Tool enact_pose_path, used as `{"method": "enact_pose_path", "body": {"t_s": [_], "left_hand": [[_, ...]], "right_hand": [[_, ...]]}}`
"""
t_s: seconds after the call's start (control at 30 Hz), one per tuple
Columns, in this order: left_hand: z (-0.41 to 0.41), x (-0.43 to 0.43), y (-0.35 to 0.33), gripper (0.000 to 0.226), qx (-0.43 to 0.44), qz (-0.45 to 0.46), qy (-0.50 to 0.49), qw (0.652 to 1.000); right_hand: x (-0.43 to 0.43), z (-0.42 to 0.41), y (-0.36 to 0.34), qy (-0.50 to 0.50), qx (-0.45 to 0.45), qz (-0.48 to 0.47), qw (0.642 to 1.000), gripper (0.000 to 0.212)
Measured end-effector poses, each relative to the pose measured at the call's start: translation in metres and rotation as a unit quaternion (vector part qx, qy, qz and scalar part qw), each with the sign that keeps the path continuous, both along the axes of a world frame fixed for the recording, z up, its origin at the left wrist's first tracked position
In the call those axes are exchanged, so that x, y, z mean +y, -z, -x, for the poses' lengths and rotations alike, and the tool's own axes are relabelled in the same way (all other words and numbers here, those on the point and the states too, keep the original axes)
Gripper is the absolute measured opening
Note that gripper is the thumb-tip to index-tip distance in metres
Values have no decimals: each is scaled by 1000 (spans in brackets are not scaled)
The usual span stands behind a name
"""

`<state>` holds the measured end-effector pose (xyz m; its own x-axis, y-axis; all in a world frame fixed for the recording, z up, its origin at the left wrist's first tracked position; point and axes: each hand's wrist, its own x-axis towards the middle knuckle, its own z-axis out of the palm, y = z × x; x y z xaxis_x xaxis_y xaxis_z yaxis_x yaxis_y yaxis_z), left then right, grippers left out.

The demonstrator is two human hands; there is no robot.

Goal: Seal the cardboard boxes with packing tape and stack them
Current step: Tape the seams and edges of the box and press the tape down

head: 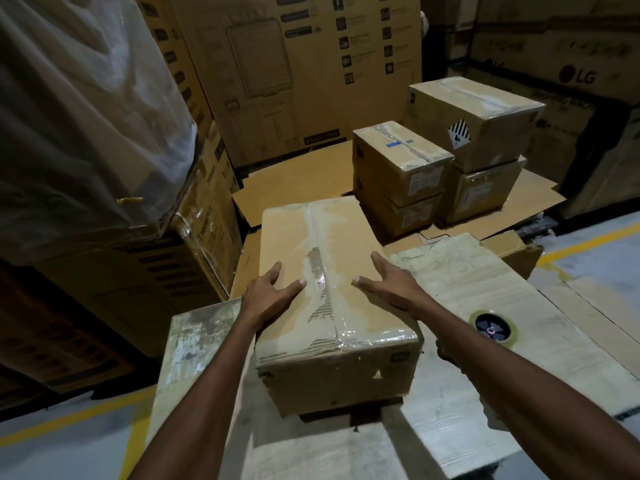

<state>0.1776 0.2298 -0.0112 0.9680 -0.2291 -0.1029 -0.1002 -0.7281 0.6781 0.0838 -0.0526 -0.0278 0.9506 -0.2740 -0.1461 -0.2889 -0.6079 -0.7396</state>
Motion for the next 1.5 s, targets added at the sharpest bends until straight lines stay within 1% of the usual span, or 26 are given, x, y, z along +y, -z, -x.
{"method": "enact_pose_path", "body": {"t_s": [0.1,0.17,0.3,0.43,0.57,0.67,0.83,1.0,1.17,1.23,1.4,1.5], "left_hand": [[10,-5,-35,116,-37,9,-2,999],[22,-16,-61,113,-61,23,3,998],[55,-56,-102,108,-106,67,12,992],[101,-125,-129,107,-129,81,31,988],[140,-203,-144,100,-155,84,41,983],[167,-266,-152,104,-156,93,45,982],[192,-335,-156,100,-163,94,34,982],[181,-378,-161,104,-155,84,25,984],[145,-405,-162,122,-124,103,4,987],[132,-413,-163,124,-124,112,-11,986],[96,-437,-177,121,-123,127,-35,984],[75,-454,-188,107,-135,143,-46,979]], "right_hand": [[-11,4,-30,-17,-34,-13,999,98],[-28,11,-54,-31,-50,-23,998,99],[-74,33,-100,-34,-71,-3,997,90],[-140,81,-128,-13,-107,-3,994,88],[-212,129,-144,8,-125,16,992,87],[-271,161,-158,15,-140,17,990,85],[-341,180,-174,10,-150,37,988,84],[-392,165,-176,0,-142,33,989,87],[-431,116,-176,-41,-136,10,990,93],[-441,94,-181,-55,-133,11,989,91],[-466,42,-195,-99,-146,12,984,88],[-483,13,-203,-113,-149,20,982,88]]}}
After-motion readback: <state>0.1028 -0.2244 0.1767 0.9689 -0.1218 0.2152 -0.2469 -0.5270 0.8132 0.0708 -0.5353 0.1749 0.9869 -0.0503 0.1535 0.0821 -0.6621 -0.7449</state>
